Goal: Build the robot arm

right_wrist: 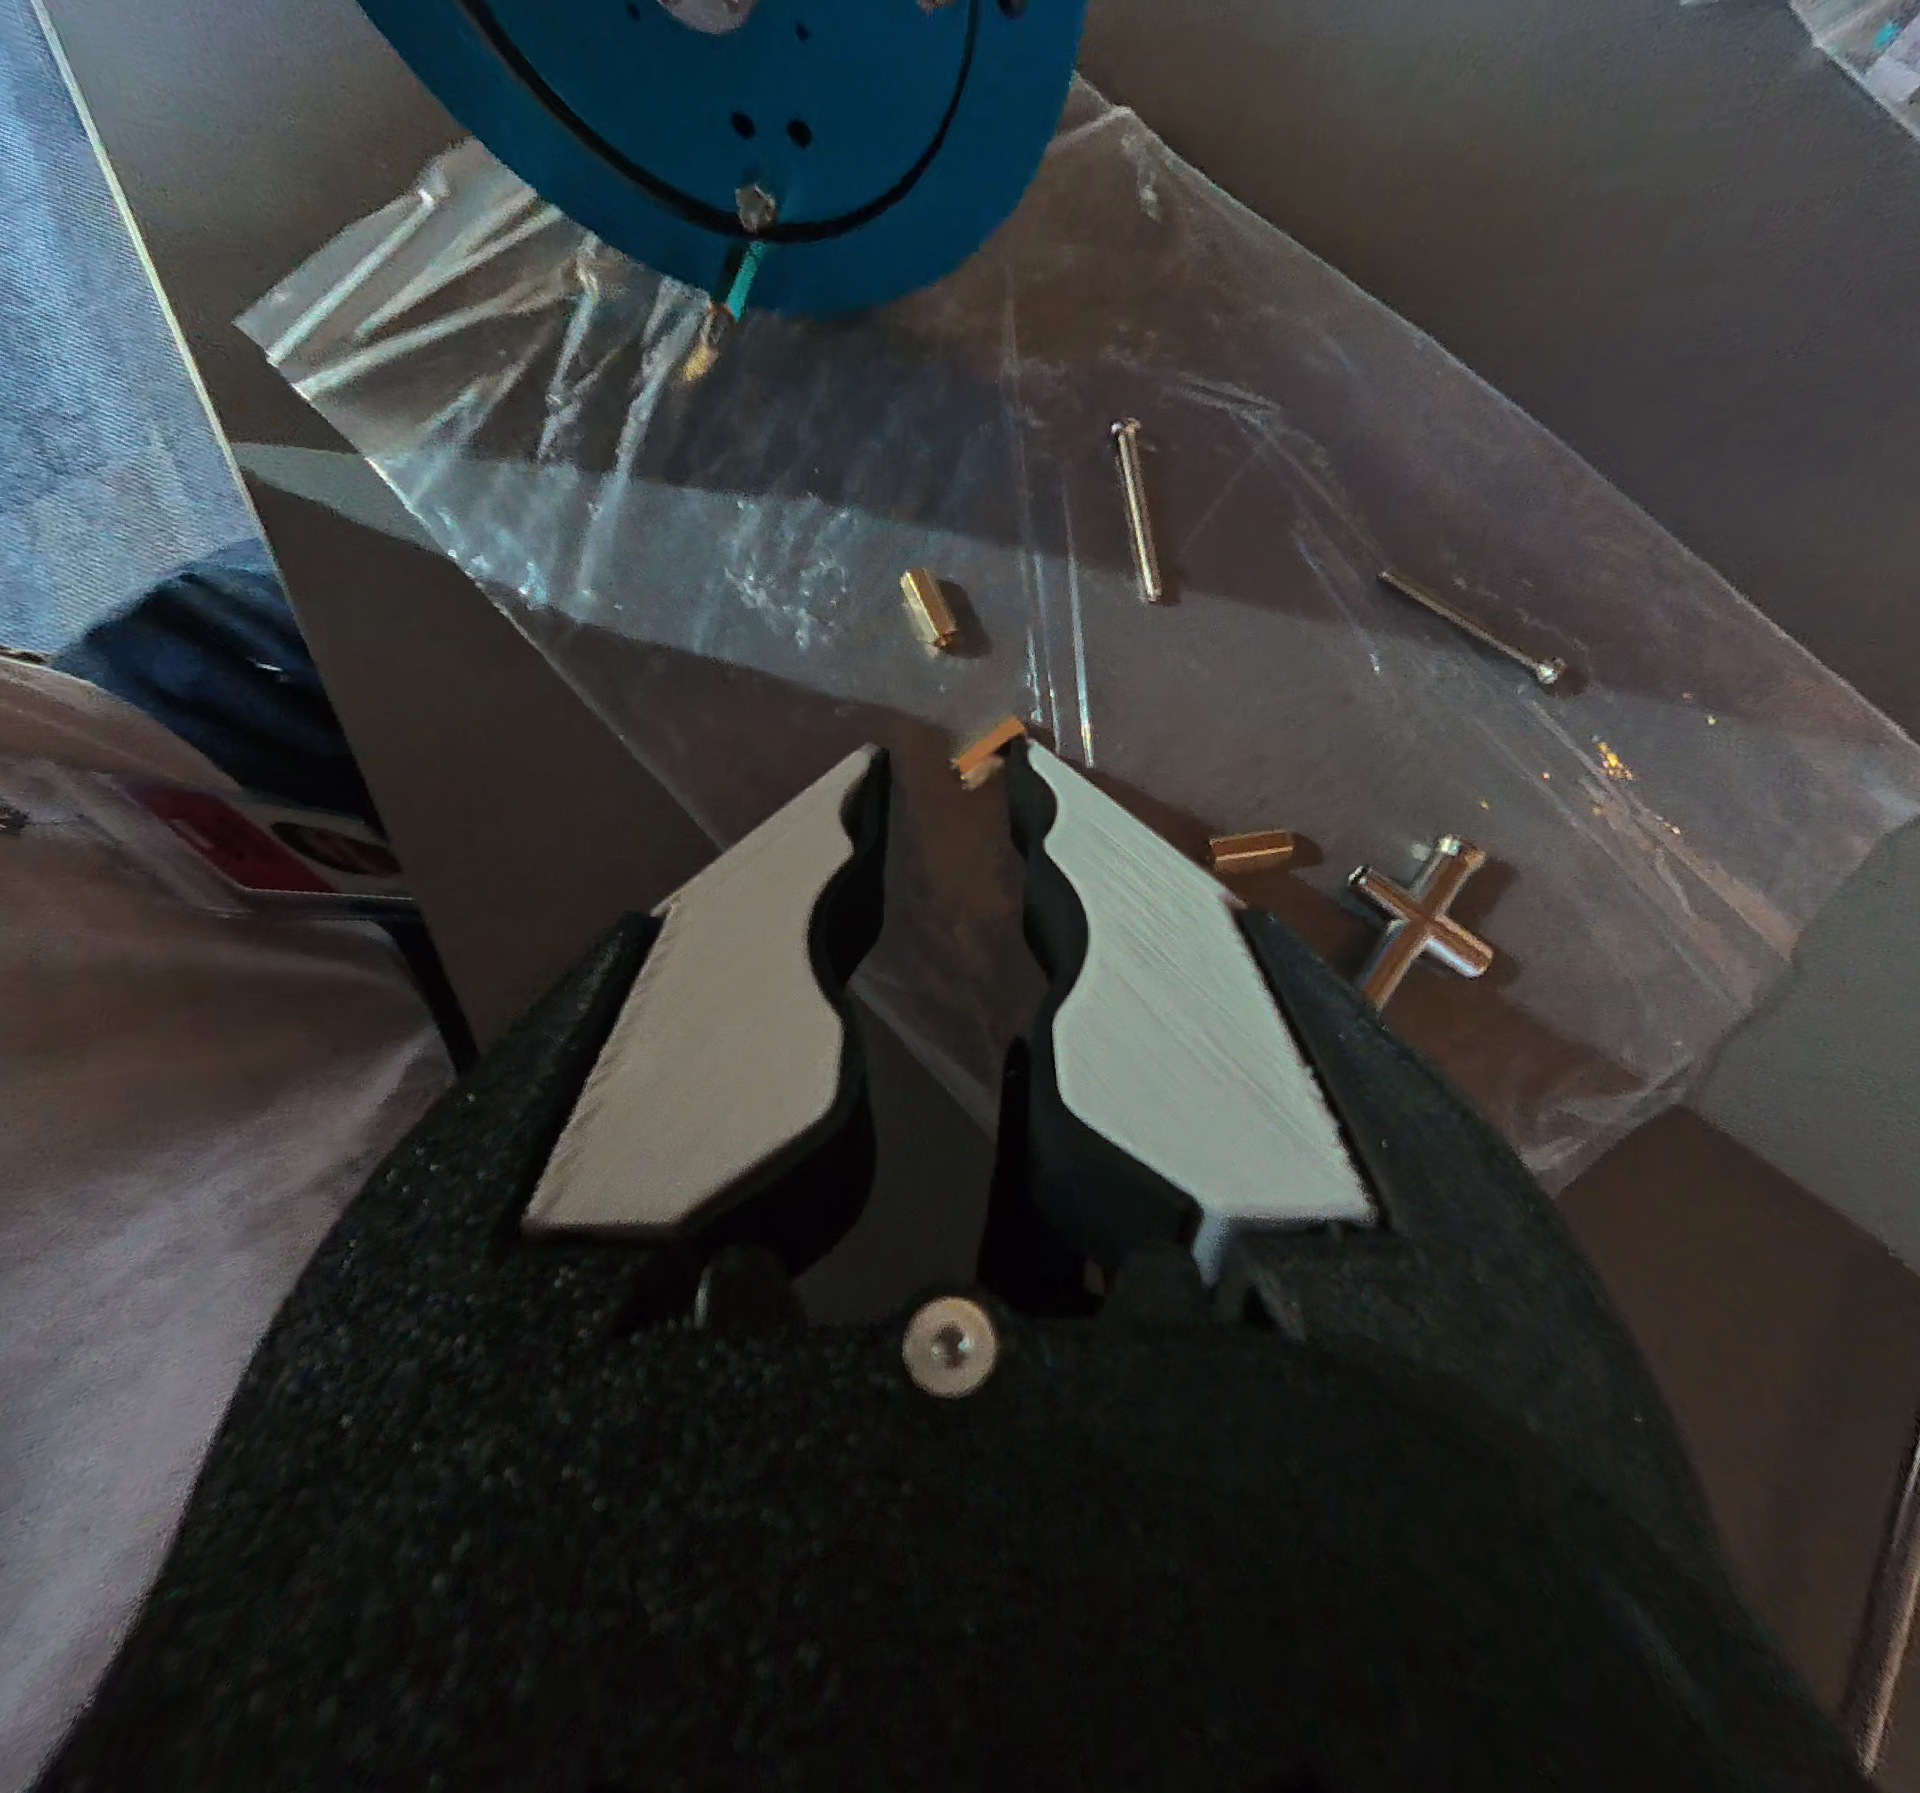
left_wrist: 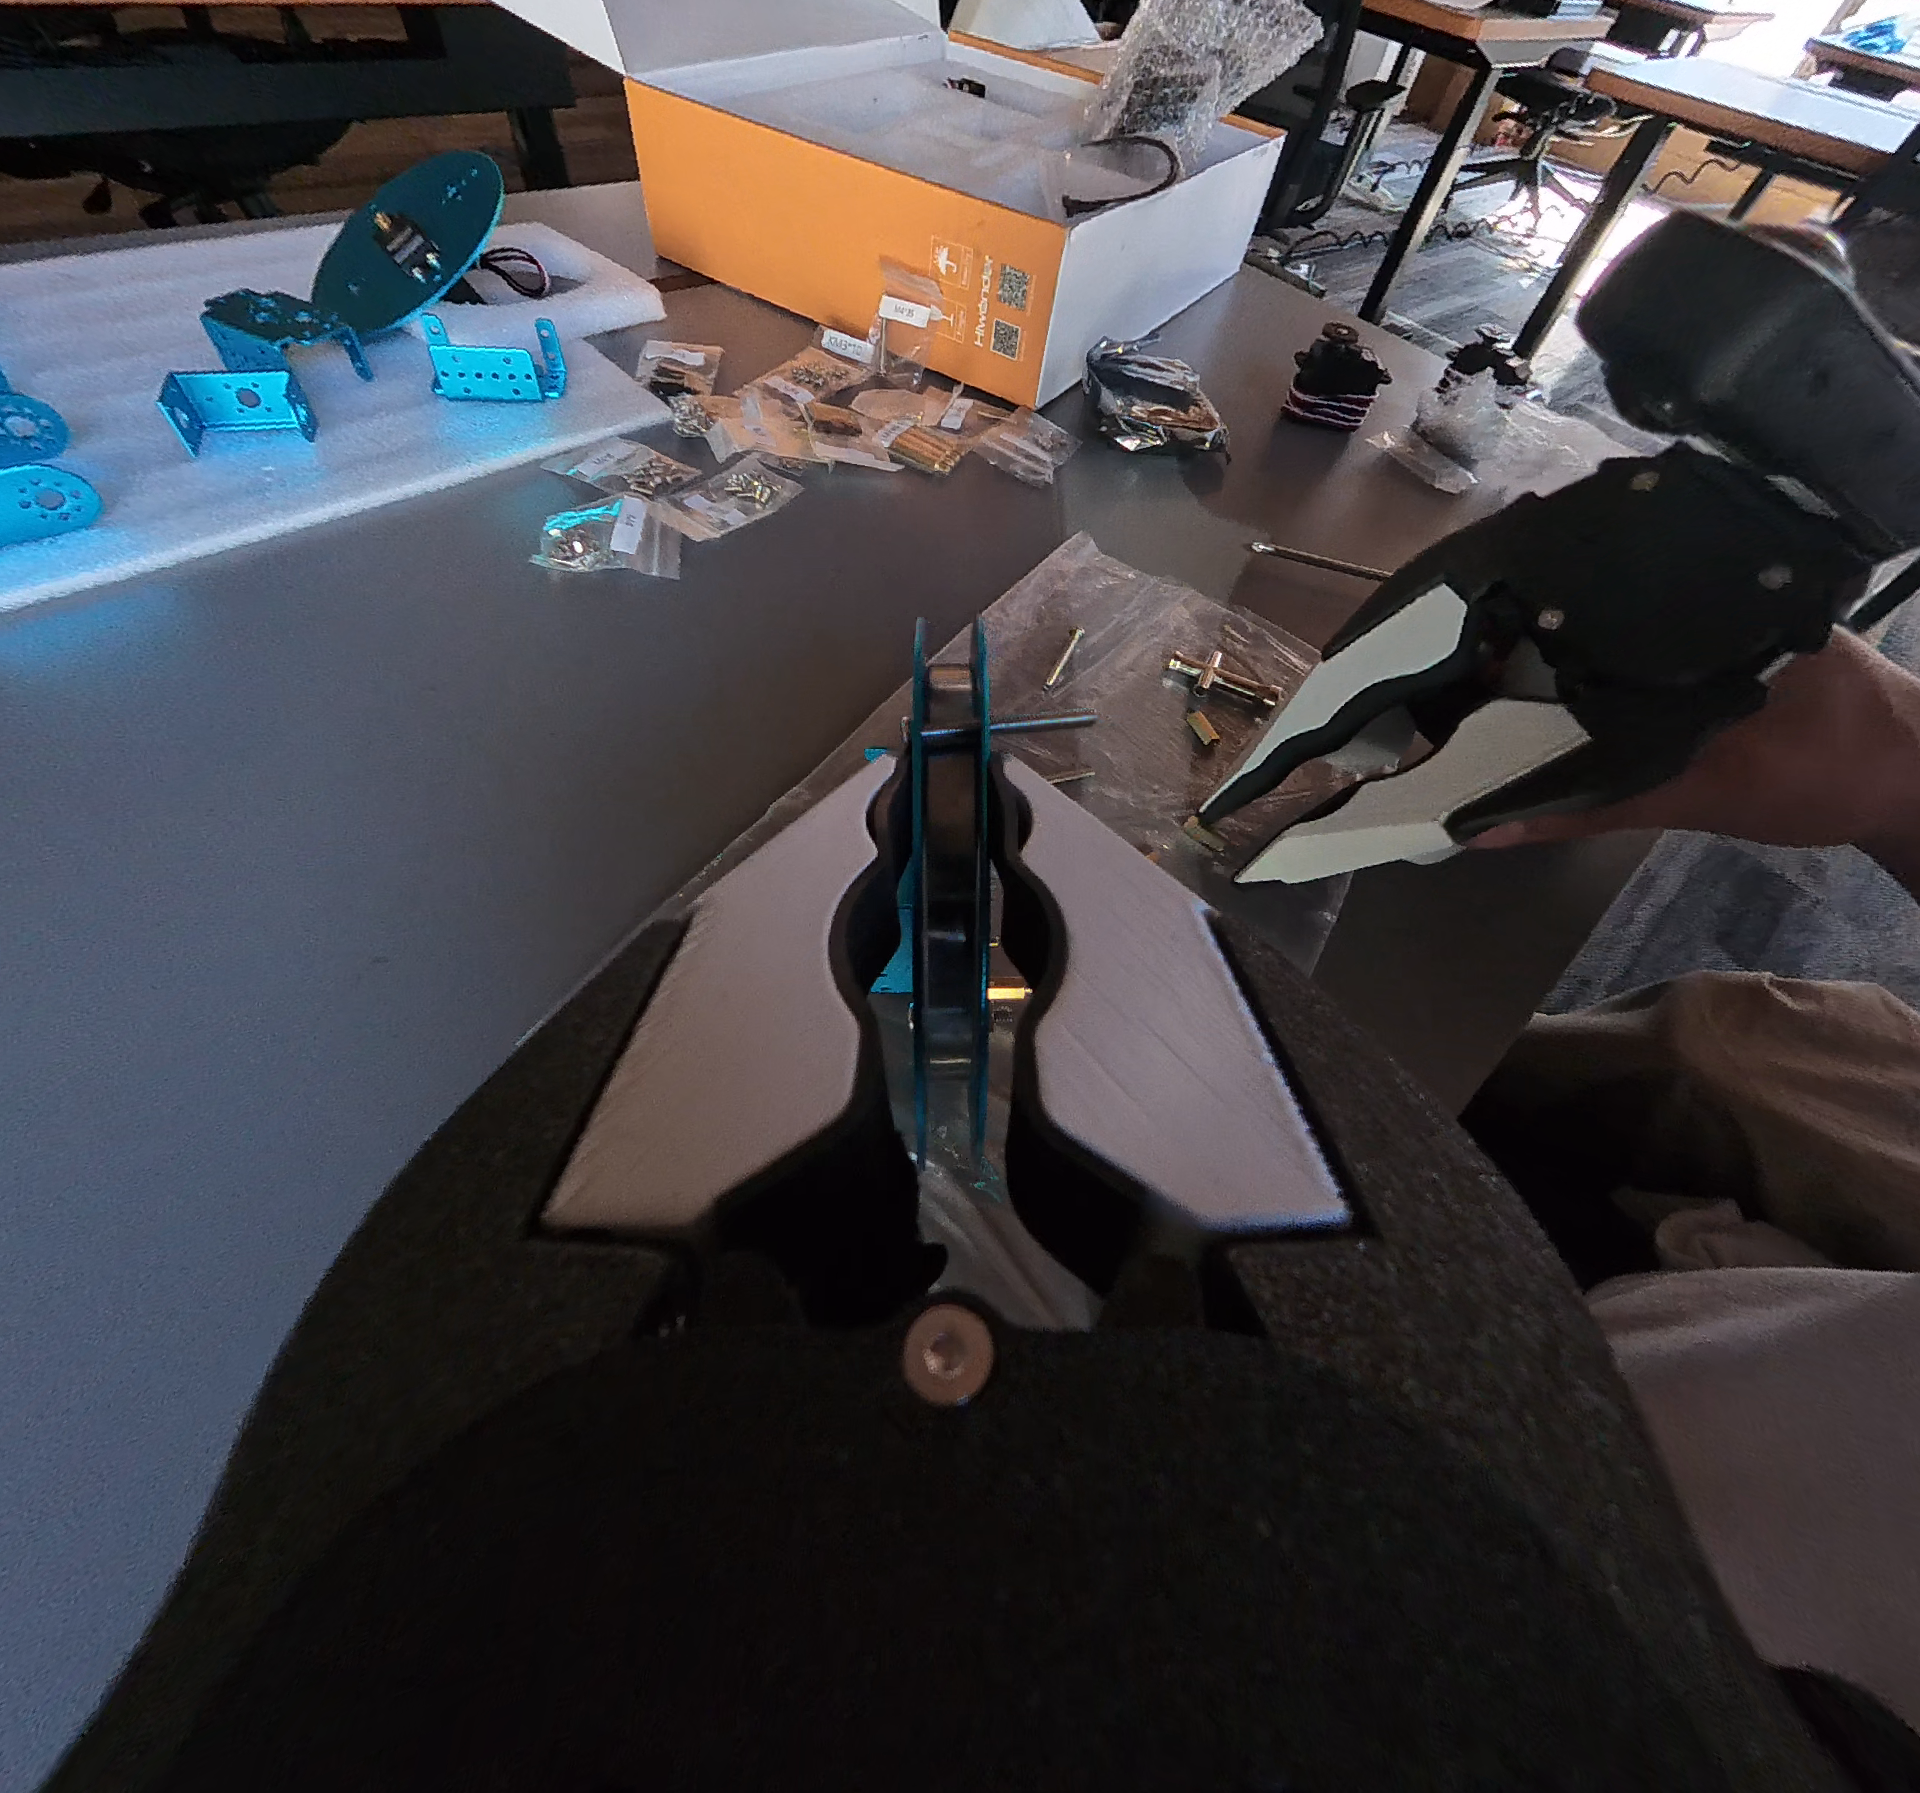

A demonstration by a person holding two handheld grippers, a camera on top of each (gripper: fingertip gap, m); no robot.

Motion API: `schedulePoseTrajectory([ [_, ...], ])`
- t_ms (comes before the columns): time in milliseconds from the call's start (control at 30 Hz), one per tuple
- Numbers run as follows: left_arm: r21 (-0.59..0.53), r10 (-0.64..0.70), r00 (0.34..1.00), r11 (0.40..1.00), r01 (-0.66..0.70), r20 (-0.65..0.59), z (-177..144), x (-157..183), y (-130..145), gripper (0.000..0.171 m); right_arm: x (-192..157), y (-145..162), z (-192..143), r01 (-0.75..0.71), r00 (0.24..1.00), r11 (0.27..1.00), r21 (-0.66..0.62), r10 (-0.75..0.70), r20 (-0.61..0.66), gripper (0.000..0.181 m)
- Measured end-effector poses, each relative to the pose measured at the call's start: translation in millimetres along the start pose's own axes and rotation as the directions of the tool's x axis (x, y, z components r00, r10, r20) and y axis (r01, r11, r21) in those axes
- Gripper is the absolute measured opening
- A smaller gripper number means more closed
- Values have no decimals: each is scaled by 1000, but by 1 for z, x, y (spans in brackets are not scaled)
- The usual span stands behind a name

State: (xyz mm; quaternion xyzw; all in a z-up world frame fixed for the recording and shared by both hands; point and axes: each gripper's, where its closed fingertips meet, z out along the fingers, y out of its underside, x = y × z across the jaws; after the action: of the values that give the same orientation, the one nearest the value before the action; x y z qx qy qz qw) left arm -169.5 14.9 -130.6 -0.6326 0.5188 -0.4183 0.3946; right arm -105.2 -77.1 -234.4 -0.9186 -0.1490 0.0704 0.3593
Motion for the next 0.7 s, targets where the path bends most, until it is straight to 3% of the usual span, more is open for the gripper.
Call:
schedulePoseTrajectory([
  [333,13,-14,1000,1000,14,-11,3,3,2,11,5,-5,6,-92,988,995,24,94,-119,13],
  [367,12,-6,1000,1000,6,-6,3,3,1,11,4,-5,6,-89,988,996,20,90,-122,5],
  [500,10,68,997,998,-68,23,2,4,-1,12,6,-13,1,-70,982,995,70,82,-172,5],
  [633,27,142,989,989,-143,33,2,9,-4,11,-15,-68,-22,-163,987,932,325,159,38,5],
  [700,21,167,985,985,-168,50,2,9,-4,11,-26,-96,-33,-161,986,900,405,129,105,4],
])
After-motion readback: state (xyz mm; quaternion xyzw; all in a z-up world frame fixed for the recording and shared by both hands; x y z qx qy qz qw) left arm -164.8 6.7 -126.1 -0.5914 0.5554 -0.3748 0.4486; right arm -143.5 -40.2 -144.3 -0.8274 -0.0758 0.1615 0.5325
